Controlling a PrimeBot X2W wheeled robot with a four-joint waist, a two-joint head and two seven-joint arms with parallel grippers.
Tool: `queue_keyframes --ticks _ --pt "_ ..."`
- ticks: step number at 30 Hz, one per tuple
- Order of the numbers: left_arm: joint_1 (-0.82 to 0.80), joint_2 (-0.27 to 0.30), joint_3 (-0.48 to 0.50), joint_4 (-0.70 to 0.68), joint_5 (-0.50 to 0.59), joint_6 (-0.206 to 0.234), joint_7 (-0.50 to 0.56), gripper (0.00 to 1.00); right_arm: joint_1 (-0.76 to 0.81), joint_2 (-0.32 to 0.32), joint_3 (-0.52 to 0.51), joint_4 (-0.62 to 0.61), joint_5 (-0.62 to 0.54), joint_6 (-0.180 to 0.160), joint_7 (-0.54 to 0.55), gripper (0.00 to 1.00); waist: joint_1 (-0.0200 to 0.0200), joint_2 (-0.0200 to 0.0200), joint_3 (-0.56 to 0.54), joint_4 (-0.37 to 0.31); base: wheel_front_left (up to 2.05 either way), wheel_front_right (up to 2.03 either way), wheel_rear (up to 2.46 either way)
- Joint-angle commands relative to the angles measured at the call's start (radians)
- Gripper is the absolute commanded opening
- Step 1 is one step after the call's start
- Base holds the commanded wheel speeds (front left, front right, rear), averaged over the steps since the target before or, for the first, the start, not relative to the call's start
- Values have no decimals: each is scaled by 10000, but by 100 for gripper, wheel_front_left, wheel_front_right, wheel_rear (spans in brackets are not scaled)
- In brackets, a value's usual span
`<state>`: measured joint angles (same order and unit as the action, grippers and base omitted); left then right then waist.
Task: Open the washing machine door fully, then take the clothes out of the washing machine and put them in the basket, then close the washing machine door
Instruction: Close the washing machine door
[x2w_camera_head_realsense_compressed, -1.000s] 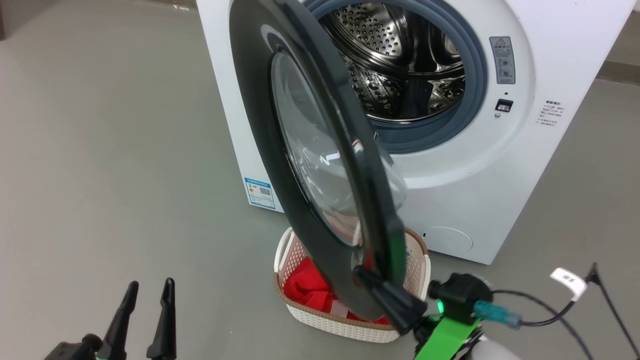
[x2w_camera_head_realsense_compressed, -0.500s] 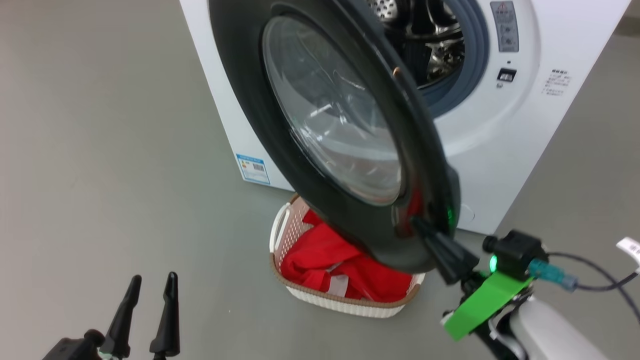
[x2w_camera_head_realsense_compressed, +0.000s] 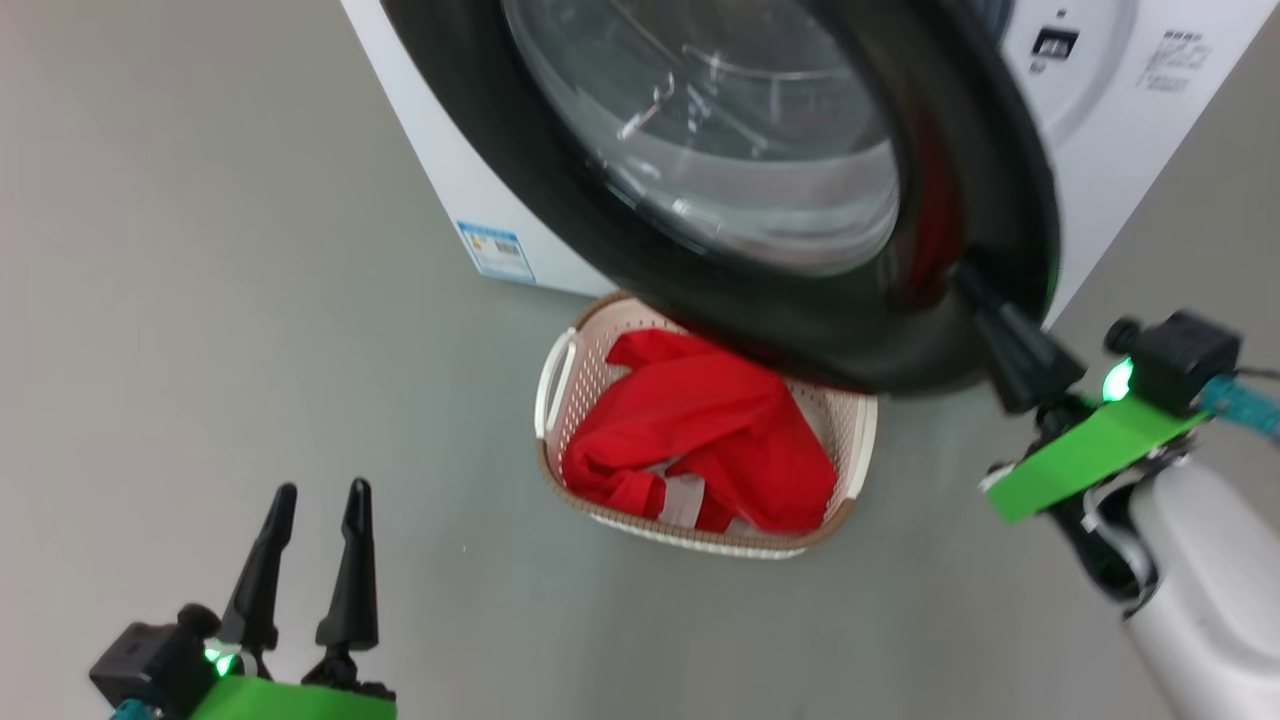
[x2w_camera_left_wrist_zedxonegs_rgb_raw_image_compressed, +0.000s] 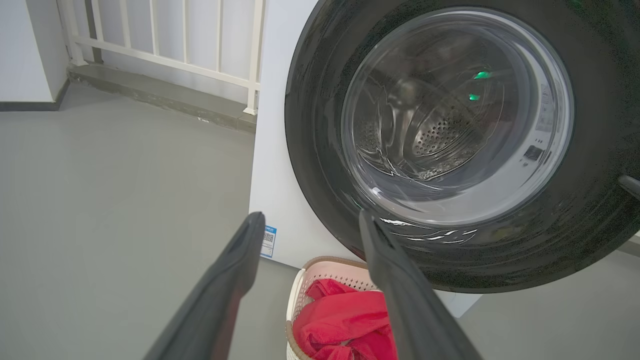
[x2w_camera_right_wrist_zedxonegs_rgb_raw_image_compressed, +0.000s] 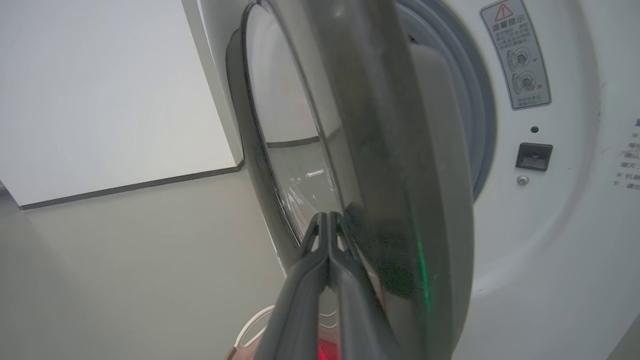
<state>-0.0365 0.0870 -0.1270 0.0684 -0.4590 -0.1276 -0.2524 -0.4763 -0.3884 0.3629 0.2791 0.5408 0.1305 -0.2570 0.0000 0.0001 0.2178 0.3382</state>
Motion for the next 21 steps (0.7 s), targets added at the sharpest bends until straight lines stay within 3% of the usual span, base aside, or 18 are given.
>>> queue_keyframes --ticks 1,21 --pt "-421 47 335 -306 93 -31 -93 100 -370 -224 -121 -63 115 2 -48 0 0 -1 573 -4 0 0 0" --pt "-1236 -284 111 -394 171 -31 -93 100 -3669 -1442 -90 1352 686 2 -48 0 0 -1 2184 90 0 0 0"
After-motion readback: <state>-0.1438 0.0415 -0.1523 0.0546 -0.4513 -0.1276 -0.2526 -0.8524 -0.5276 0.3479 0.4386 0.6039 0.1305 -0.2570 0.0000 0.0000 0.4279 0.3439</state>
